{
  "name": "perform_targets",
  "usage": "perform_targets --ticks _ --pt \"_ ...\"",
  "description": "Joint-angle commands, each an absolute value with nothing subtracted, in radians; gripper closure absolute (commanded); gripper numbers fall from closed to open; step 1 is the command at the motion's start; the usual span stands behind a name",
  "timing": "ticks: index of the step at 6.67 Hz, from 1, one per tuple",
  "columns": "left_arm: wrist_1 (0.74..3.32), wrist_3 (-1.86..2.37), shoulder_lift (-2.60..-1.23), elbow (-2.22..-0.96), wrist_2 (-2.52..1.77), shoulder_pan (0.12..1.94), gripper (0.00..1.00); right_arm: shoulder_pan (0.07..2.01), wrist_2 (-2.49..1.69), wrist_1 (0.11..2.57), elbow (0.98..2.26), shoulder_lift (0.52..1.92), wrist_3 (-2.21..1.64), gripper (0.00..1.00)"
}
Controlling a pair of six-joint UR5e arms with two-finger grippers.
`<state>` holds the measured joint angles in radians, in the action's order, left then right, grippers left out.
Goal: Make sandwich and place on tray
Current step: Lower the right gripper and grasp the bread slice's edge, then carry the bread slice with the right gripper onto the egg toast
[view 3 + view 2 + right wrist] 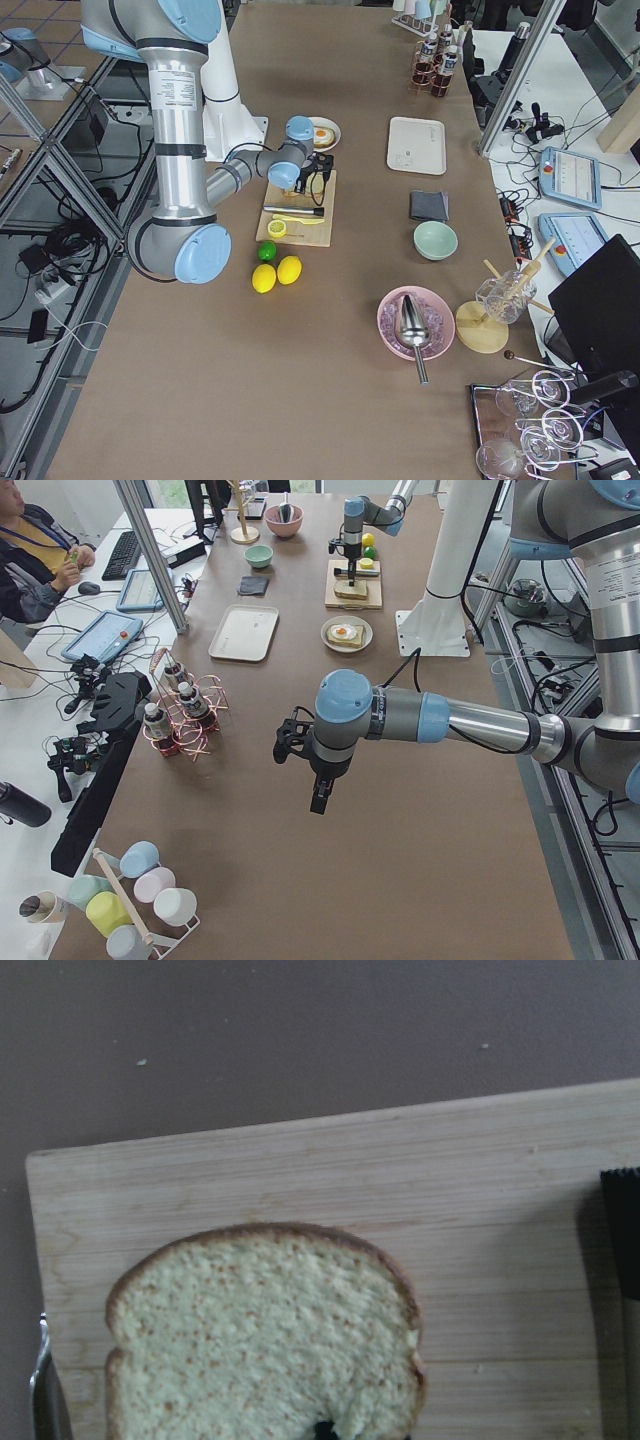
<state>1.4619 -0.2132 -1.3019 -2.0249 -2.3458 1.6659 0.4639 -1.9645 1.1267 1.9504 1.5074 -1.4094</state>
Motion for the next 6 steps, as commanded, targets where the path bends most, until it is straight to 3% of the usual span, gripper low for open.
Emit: perform_targets --ticks 1,6 --pt "1.462 -0.213 -1.301 -2.025 -2.347 1.666 0.03 0.498 -2.011 1.127 1.963 1.497 -1.41 1.0" --pt "1.462 -0.213 -1.302 -2.026 -2.347 1.666 0.03 0.49 -2.028 1.115 1.938 1.248 -1.506 1.0"
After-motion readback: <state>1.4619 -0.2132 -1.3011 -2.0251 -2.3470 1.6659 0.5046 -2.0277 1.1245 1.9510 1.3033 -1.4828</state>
